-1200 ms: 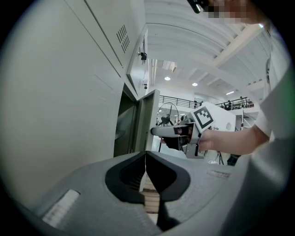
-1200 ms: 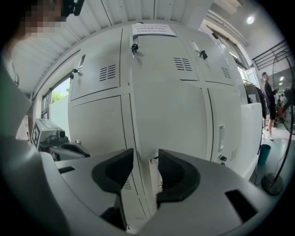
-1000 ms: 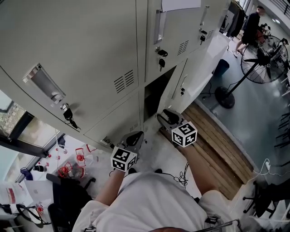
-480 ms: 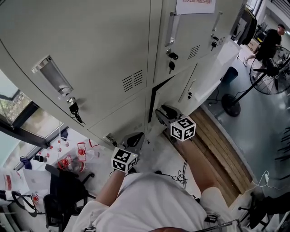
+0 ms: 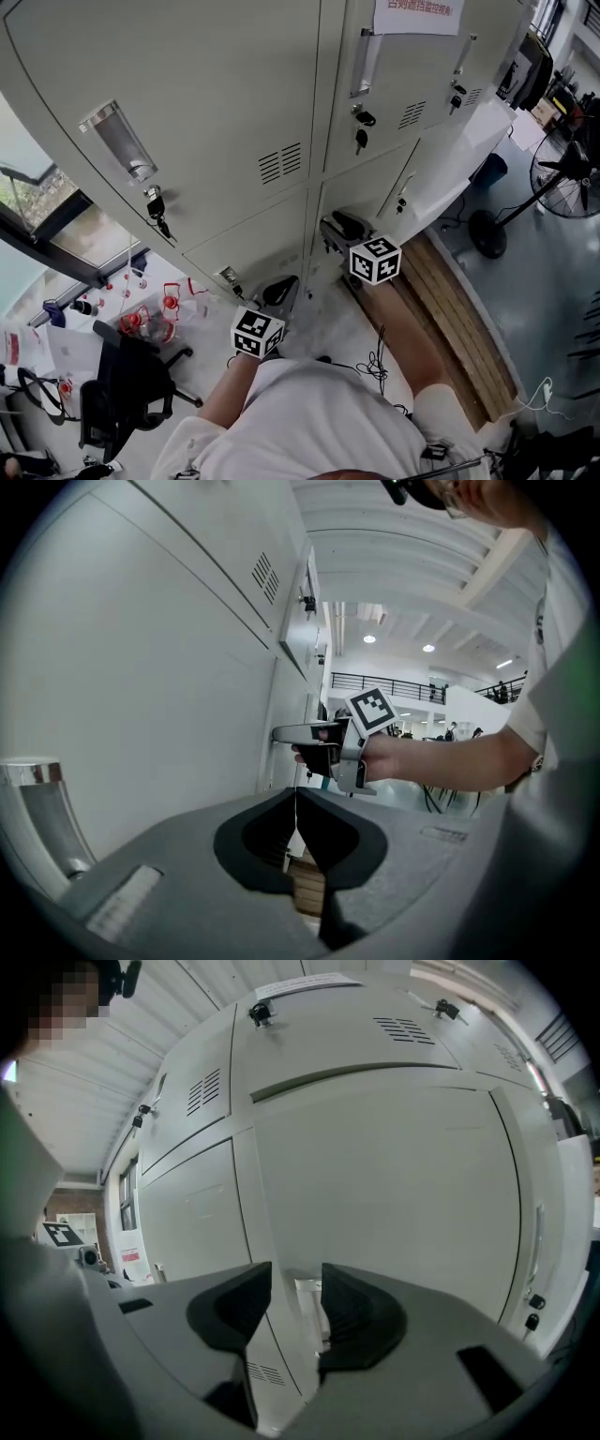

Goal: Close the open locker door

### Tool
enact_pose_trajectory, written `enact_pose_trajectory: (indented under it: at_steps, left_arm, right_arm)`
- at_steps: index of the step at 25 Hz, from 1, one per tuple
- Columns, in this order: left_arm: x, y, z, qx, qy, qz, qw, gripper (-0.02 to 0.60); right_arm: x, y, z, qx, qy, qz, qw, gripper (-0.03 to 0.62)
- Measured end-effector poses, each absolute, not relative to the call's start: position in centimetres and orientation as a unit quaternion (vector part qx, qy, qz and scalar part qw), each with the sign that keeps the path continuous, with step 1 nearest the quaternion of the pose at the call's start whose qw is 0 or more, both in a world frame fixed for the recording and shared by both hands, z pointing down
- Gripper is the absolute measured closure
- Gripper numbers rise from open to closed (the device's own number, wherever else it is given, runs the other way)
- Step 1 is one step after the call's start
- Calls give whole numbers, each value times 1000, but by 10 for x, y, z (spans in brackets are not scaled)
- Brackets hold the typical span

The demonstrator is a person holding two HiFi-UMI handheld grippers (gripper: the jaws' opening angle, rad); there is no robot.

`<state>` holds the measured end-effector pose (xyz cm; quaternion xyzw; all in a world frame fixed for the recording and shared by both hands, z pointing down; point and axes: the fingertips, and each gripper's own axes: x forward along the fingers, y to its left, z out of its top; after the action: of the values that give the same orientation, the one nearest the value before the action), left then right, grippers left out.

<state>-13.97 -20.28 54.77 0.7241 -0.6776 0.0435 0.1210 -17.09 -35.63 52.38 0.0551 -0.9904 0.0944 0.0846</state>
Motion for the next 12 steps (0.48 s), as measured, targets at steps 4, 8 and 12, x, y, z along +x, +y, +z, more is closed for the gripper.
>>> enact_pose_trajectory:
  at_steps: [4,8,12]
  left_arm:
    - [-135,-198,548,712,-691,40,121,566]
    - [-131,-192,550,702,-700,42,125,566]
    - [-127,-190,557,696,-704,33,137,566]
  right_arm:
    - [-171,-355,524,45,-991,96,85,428]
    - [-159,-350,527,41,-991,92,88,428]
    - [-139,-346,541,54,-989,73,118,431]
